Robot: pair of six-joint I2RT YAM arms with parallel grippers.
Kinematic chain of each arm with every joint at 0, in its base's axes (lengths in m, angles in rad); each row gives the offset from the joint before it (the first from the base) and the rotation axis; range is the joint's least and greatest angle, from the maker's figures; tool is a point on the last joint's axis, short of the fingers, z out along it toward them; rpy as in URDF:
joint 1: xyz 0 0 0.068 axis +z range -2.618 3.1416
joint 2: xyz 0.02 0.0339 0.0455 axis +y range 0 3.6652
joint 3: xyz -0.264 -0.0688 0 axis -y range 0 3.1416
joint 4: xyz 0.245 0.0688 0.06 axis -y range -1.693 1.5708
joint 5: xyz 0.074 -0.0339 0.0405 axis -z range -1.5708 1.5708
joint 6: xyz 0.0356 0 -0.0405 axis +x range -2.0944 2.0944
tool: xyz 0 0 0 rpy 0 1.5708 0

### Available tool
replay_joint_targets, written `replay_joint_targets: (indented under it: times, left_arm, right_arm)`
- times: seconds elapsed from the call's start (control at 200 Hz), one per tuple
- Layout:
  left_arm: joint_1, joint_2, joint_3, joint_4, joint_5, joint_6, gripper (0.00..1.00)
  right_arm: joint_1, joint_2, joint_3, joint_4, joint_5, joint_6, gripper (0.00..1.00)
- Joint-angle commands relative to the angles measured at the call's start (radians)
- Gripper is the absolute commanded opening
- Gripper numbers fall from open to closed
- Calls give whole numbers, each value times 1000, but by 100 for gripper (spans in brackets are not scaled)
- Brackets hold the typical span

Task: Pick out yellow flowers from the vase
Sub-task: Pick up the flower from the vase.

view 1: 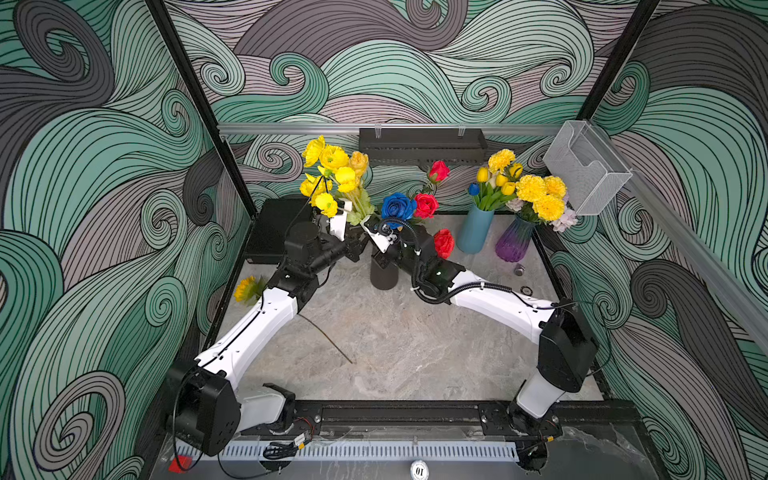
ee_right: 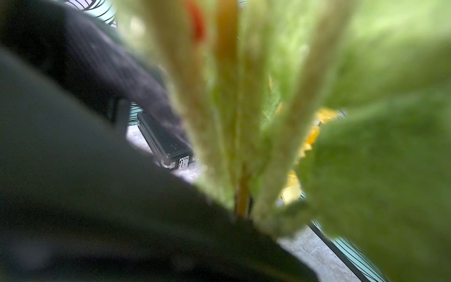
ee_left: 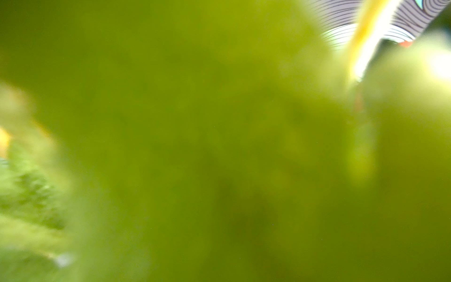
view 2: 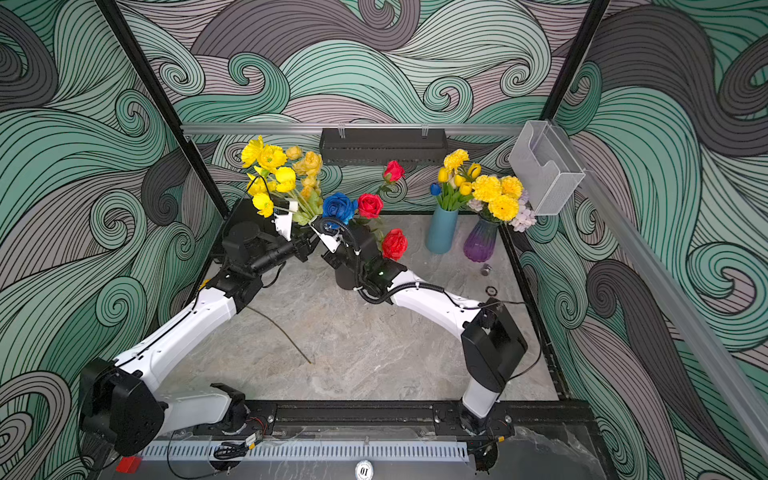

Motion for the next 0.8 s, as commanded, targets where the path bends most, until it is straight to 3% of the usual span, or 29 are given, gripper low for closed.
replay_joint_targets:
  times: [0.0,0.265,0.575,0.795]
  left_arm:
    - [-7,17,19,-1,25,10,23]
    - [-10,7,25,-9,14,9,9]
    - [-15,-42,101,-111,-78,-11,5]
    - [-16,-75,128,-145,-74,-33,4]
  right_arm:
    - [9,-18,37,-14,-43,10,3]
    - [9,-21,43,-21,-29,11,5]
    - [10,-74,-50,19,-23,0,39]
    - [-1,-86,-116,66,-9,20,48]
